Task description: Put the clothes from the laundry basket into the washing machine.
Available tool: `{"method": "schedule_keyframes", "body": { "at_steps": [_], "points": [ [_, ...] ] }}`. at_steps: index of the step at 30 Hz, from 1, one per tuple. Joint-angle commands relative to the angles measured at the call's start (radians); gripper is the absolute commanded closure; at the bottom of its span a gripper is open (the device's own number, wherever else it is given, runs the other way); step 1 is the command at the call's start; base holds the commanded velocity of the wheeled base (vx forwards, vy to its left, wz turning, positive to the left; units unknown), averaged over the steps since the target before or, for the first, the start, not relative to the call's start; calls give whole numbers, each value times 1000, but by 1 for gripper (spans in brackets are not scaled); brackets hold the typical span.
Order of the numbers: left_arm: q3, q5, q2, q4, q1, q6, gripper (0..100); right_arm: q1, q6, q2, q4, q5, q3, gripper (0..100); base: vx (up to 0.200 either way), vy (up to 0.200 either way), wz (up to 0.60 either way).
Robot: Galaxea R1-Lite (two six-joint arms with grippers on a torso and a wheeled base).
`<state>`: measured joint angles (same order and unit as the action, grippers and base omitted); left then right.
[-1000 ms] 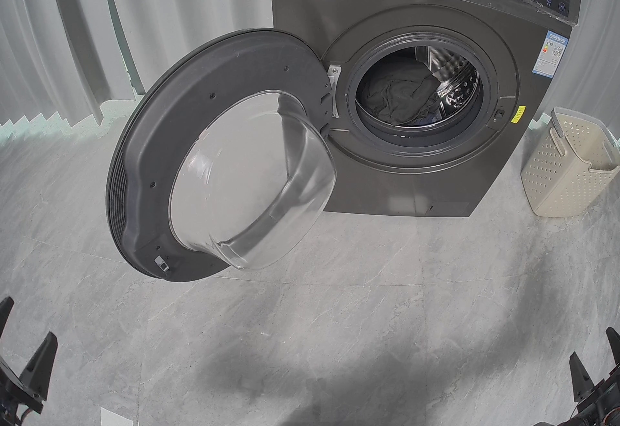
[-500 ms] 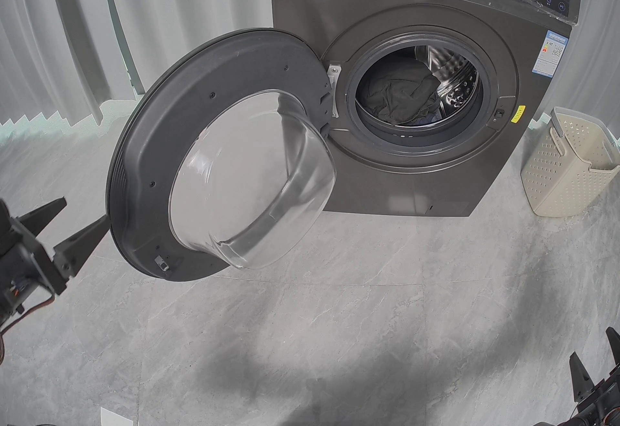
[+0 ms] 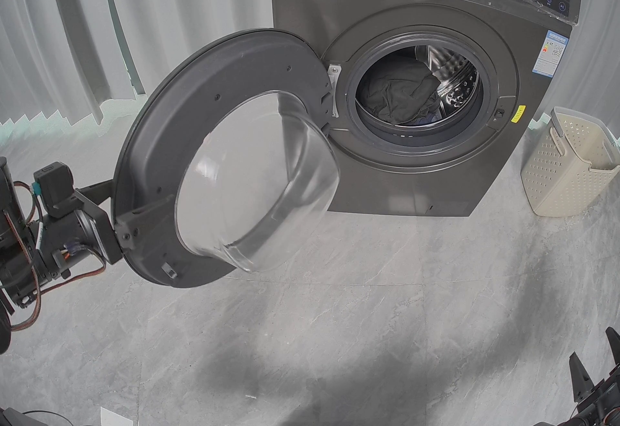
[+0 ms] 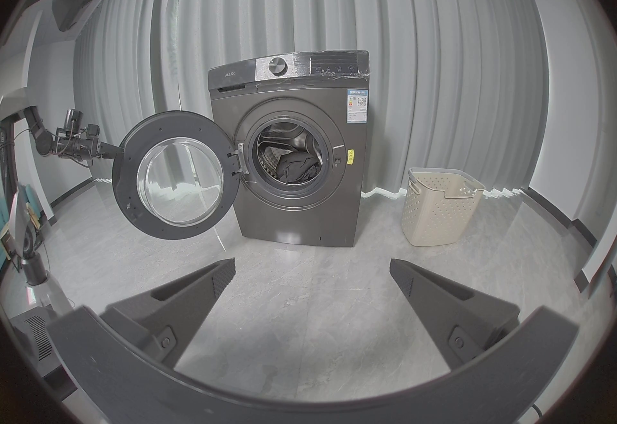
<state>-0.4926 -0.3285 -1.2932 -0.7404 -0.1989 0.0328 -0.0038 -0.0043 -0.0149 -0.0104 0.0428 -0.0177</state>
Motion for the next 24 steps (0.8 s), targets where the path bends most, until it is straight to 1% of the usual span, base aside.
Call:
{"method": "schedule_keyframes", "body": {
  "at_steps": [1,2,3,4,5,6,8,10,11,13,16,17,20,21,22,24],
  "points": [
    [26,-21,52,9,-109,12,0,1,0,10,0,0,15,0,0,0,0],
    [48,-23,95,13,-189,27,0,-1,0,10,0,0,15,0,0,0,0],
    [49,-23,98,13,-195,29,0,-1,0,10,0,0,16,0,0,0,0],
    [63,-20,129,15,-244,44,0,-1,0,10,0,0,15,0,0,0,0],
    [71,-12,155,19,-281,53,0,1,0,10,0,0,15,0,0,0,0],
    [75,-9,166,26,-298,55,0,-1,0,10,0,0,15,0,0,0,0],
    [78,-7,184,38,-300,56,0,-1,0,10,0,0,15,0,0,0,0],
    [78,-4,199,47,-292,58,0,-1,0,10,0,0,15,0,0,0,0],
    [80,5,207,47,-280,58,0,-1,0,10,0,0,15,0,0,0,0],
    [81,28,226,47,-241,56,0,-1,0,10,0,0,15,0,0,0,0],
    [81,36,241,47,-188,58,0,-1,0,10,-2,0,16,0,0,0,0],
    [81,37,242,47,-137,58,0,-1,0,10,0,0,15,0,0,0,0],
    [83,34,232,49,-51,53,0,1,0,10,0,0,15,0,0,0,0],
    [83,34,230,49,-48,53,0,-1,0,10,-2,0,15,0,0,0,0],
    [89,36,204,53,-27,47,0,-1,0,10,0,0,15,0,0,0,0],
    [94,37,180,52,-28,45,0,1,0,10,0,0,15,0,0,0,0]
  ]
}}
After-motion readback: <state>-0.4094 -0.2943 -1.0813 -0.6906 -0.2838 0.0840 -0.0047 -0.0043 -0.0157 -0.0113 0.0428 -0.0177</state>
